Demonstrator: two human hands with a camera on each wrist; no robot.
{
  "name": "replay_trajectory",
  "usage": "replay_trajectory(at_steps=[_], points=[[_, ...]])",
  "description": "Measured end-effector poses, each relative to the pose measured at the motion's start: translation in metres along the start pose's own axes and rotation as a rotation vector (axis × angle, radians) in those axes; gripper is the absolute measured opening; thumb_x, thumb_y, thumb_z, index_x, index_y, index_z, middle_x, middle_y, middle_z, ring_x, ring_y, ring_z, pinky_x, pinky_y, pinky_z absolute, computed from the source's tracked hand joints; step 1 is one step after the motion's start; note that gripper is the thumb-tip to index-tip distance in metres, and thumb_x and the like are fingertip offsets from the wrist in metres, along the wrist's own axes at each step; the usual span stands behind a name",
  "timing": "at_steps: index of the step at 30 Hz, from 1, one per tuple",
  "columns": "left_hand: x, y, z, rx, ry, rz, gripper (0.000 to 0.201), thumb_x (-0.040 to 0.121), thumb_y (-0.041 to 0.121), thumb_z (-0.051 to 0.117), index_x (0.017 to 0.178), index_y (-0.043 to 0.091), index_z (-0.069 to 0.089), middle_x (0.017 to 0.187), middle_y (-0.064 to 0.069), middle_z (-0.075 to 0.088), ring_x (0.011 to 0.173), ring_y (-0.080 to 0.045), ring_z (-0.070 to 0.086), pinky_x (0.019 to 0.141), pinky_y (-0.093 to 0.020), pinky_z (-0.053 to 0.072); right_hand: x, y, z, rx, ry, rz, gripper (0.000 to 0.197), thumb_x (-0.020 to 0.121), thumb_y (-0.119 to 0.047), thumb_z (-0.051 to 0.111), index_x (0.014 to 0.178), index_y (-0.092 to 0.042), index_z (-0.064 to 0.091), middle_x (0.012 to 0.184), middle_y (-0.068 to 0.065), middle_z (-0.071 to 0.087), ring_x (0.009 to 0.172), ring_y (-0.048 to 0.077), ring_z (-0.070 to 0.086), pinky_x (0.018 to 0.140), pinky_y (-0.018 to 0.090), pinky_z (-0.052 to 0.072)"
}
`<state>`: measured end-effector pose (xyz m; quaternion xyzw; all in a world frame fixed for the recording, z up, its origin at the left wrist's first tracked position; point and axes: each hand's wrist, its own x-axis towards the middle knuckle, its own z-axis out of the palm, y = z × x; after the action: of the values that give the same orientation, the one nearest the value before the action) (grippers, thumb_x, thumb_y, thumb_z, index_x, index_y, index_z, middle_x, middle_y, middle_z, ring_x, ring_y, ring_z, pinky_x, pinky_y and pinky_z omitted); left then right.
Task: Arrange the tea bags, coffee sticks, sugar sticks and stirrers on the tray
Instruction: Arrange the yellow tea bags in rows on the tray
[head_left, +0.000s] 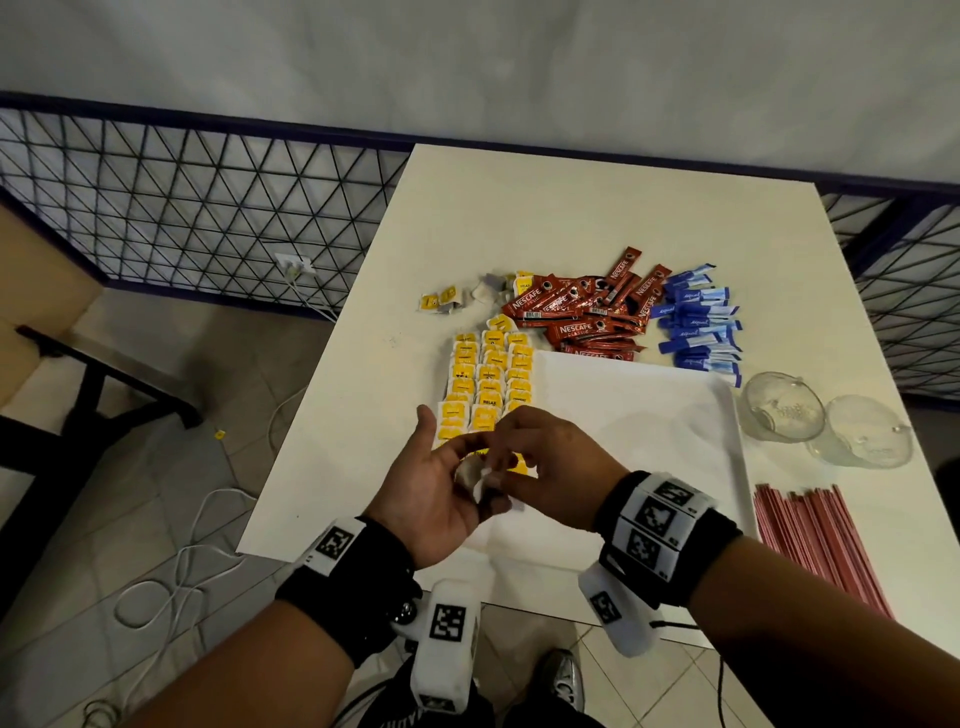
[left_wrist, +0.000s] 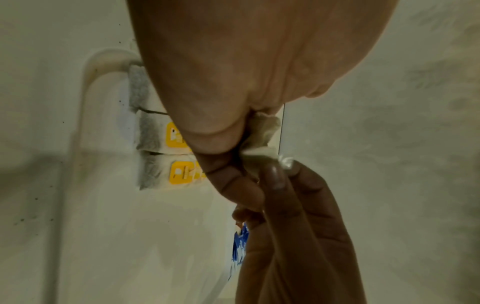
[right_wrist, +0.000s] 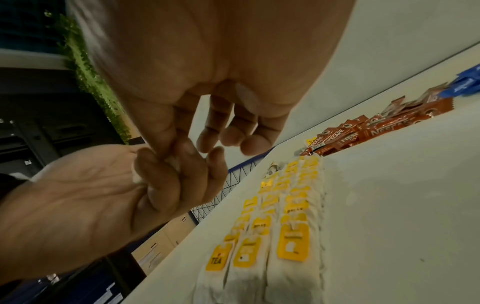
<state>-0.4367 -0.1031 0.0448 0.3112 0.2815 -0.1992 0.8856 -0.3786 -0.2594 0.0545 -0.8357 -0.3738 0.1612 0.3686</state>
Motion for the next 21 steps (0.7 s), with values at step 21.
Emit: replay_trajectory(at_steps=[21], points=[[0.01, -0.002, -0.026, 1.283, 0.193, 0.341, 0.01, 0.089, 0.021, 0.066, 0.08, 0.023, 0.071, 0.068, 0.013, 0.068, 0.066, -0.001, 0.061, 0.068, -0.022, 0.046, -0.001, 0.013, 0.005, 0.048, -0.054, 0.449, 0.01, 0.093, -0.031, 0.056, 0.087, -0.024, 0.06, 0.075, -0.005, 0.063, 0.073, 0.015, 0.059, 0.074, 0.029, 0.047]])
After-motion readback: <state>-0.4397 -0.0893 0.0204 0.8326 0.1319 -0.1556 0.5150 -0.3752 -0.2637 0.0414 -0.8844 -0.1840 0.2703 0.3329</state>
